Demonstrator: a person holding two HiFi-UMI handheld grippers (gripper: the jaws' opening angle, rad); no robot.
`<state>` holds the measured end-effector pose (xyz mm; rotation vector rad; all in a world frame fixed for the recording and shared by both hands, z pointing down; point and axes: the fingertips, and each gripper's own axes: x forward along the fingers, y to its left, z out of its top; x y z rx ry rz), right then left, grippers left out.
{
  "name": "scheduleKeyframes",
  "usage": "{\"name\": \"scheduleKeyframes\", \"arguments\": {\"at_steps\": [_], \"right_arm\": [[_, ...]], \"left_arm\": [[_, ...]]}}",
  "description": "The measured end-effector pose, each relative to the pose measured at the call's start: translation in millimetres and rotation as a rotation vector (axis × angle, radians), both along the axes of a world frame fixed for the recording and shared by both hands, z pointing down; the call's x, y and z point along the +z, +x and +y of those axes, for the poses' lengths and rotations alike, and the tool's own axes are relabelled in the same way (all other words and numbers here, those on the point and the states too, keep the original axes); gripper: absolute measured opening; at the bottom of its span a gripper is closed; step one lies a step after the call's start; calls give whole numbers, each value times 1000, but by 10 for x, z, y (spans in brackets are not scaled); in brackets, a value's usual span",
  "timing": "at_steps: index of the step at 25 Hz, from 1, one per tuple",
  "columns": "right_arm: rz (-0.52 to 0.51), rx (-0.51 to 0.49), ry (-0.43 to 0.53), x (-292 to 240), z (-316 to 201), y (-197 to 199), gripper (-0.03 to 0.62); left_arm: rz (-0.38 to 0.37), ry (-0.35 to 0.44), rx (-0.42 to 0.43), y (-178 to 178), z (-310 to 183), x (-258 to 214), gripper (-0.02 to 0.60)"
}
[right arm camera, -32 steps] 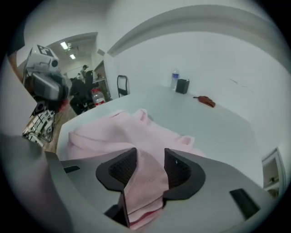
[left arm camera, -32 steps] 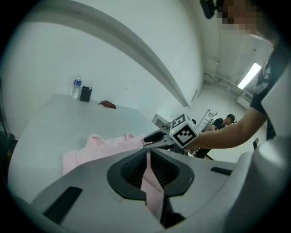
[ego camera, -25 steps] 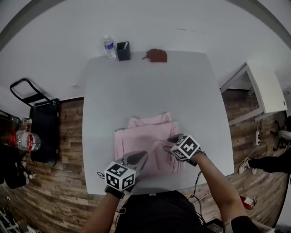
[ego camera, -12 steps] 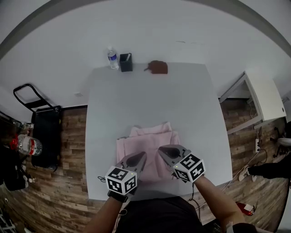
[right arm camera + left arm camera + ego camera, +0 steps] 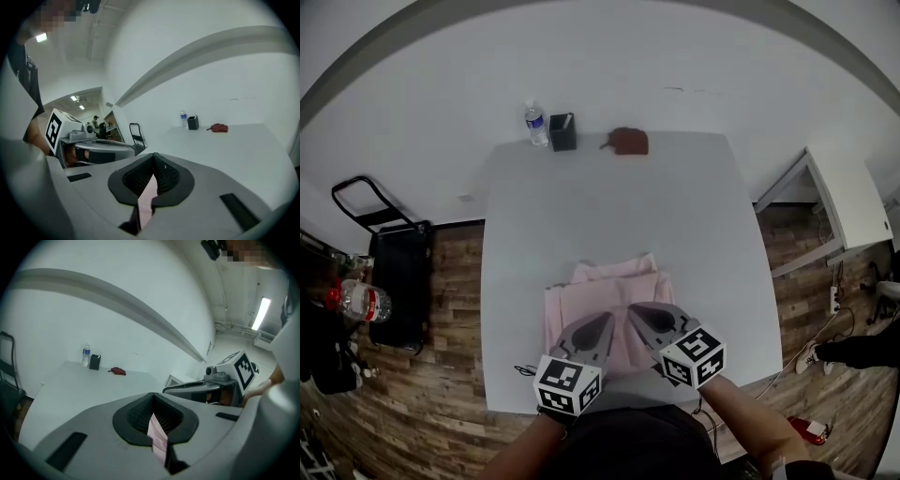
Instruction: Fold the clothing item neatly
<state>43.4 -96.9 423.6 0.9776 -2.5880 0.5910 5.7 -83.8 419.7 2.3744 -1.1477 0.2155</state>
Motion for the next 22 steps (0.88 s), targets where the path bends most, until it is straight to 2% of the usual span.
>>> {"name": "scheduleKeyframes", "arguments": {"at_steps": [7, 22], "right_arm": [[-25, -2, -6, -50, 24, -77, 14], [-44, -13, 25, -234, 12, -189, 14]], "left_arm": [[-30, 7, -34, -131, -38, -49, 5], [-71, 24, -21, -95, -60, -194, 3]]}}
